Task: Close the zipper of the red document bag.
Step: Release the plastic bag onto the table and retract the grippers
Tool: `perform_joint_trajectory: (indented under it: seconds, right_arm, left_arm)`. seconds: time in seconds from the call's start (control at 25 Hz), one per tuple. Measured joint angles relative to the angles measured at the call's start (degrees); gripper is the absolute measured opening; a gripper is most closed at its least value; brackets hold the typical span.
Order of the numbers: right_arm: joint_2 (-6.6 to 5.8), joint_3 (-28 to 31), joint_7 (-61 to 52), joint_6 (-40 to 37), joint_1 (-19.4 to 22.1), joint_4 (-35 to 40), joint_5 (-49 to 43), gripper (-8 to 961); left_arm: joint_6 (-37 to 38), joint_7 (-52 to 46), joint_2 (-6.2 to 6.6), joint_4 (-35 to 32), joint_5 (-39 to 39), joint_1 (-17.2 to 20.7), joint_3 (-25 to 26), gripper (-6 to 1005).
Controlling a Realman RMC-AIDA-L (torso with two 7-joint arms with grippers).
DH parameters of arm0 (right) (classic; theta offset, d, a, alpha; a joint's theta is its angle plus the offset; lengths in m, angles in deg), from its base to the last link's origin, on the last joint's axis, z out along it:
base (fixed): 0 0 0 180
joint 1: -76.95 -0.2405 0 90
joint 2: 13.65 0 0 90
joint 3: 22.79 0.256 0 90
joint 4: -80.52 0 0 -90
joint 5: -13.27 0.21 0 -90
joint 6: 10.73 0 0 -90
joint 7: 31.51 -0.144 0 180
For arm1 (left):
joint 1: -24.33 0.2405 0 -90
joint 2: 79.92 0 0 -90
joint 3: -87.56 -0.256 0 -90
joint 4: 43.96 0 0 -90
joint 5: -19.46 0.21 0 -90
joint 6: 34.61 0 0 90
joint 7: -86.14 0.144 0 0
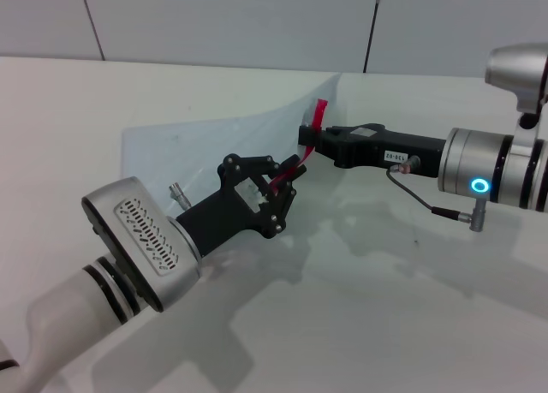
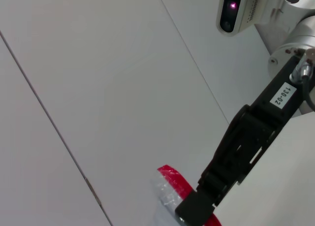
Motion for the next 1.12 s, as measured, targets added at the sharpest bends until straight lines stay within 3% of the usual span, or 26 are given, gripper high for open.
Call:
perform_joint_trajectory:
  seconds: [0.16, 0.52, 1.12]
  right_arm:
    - [0.0, -0.1, 0.2, 0.1, 0.1, 0.0, 0.0, 113]
    - [-0.08, 1.5, 1.8, 1.0, 1.8, 0.5, 0.7, 124]
    - [-0.77, 14.5, 1.2, 1.1, 12.3, 8.3, 0.8, 141]
  left_arm:
    - [0.0, 0.0, 0.0, 0.0, 0.0, 0.1, 0.0, 75]
    - [0.0, -0.4, 0.04, 0.0, 0.0, 0.4, -0.1, 75]
    - [-0.7, -0.6, 0.17, 0.0, 0.0, 0.6, -0.5, 76]
